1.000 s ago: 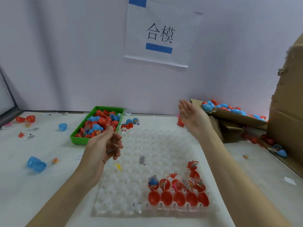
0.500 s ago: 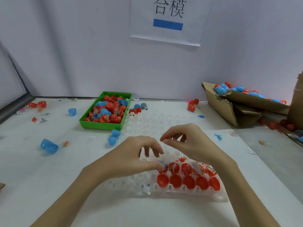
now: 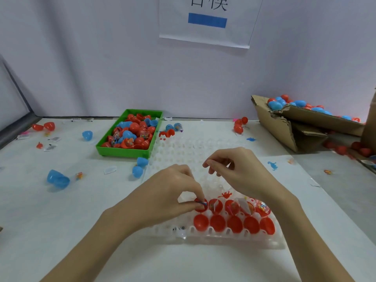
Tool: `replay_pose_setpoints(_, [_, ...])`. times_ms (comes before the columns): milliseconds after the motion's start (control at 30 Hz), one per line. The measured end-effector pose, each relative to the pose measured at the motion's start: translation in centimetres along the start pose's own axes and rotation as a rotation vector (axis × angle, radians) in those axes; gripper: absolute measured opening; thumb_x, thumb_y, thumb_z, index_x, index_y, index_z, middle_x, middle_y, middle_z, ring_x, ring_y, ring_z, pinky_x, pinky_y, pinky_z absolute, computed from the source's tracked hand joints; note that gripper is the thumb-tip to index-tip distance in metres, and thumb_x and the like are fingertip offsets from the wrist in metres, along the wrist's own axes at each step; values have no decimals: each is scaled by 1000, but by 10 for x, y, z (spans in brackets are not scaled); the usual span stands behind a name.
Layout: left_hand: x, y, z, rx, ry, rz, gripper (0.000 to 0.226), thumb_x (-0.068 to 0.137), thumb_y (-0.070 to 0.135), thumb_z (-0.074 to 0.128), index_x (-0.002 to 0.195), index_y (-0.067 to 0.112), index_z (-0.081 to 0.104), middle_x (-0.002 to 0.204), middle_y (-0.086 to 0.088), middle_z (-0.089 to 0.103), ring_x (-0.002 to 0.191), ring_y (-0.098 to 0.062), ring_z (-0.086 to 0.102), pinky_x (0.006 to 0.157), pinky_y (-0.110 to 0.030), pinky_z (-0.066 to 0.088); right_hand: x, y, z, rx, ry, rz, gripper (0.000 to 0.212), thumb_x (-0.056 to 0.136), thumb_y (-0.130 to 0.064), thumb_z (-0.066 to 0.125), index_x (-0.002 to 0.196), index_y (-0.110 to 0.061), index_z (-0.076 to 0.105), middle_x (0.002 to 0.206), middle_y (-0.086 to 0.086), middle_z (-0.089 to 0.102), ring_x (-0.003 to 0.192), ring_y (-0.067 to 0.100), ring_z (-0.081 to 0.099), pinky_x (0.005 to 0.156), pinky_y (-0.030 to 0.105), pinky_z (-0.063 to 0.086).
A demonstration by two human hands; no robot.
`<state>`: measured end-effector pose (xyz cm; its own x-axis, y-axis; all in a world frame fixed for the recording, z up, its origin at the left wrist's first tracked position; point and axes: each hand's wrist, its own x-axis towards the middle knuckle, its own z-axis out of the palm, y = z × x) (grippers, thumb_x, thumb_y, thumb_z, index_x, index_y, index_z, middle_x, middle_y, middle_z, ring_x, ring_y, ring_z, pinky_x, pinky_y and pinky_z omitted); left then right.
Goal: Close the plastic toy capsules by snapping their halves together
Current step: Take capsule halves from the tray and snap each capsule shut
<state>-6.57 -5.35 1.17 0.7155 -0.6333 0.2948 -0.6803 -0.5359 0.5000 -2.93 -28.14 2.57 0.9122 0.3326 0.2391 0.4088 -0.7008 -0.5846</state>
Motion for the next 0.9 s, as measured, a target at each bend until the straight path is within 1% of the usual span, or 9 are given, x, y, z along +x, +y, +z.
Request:
replay_pose_setpoints(100, [2,-5,-4,-77,0,65,12,86,29,85,96,24,84,97,16,78,99,-8,68,92,-34,54,1,0,0,-3,10,10,18,102,-24,61,101,-28,78,82,-20,73,81,-3,68,70,7,48])
replay_pose_setpoints(267, [1,-12,4,-215,43,25,9,84,18,87,93,19,84,96,10,78,94,-13,74,88,-33,59,1,-2,4,-18,-1,31,17,102,-24,61,103,-27,78,82,-21,71,81,-6,66,69,5,48])
replay_pose_setpoints(367, [2,-20,-1,-449,141,-126,10,84,17,87,93,18,84,97,5,79,94,-19,77,86,-28,61,0,-5,4,24,50,29,17,102,-22,61,104,-26,77,82,-19,73,79,-3,68,70,8,49])
replay_pose_setpoints(467, [2,-28,-11,-701,321,-319,12,82,20,88,92,15,83,94,-6,81,92,-23,79,88,-29,61,-2,-11,6,127,89,-19,19,100,-13,64,110,-26,75,86,-14,75,81,2,71,72,15,53])
replay_pose_setpoints(567, [4,-33,-13,-833,448,-445,11,84,22,85,91,15,84,95,-11,80,94,-24,78,92,-27,60,-4,-19,9,318,-32,-57,30,96,-13,71,124,-24,69,97,-9,77,89,8,75,75,21,58])
replay_pose_setpoints(633, [5,-33,-10,-868,498,-489,11,85,21,84,91,13,83,95,-12,80,93,-25,79,92,-27,60,-4,-24,14,380,-92,-61,38,93,-19,75,130,-23,67,105,-9,77,96,8,74,83,24,60])
replay_pose_setpoints(700, [5,-32,-7,-850,533,-506,11,85,21,84,91,12,83,93,-10,80,91,-25,79,86,-23,61,-4,-28,22,384,-39,-74,35,92,-20,76,127,-20,70,105,-10,77,96,6,74,86,26,60])
replay_pose_setpoints(800, [7,-25,-5,-795,553,-440,9,86,22,82,91,15,83,89,-6,80,88,-22,79,80,-18,59,-4,-33,33,404,135,-49,22,96,-18,71,118,-15,74,97,-7,77,87,11,74,79,29,62])
replay_pose_setpoints(900, [9,-18,-1,-719,609,-358,10,86,22,82,92,15,82,89,-3,80,86,-19,77,80,-21,59,-2,-33,33,513,172,-15,23,103,-14,60,123,-11,71,98,-1,77,90,14,74,74,27,61])
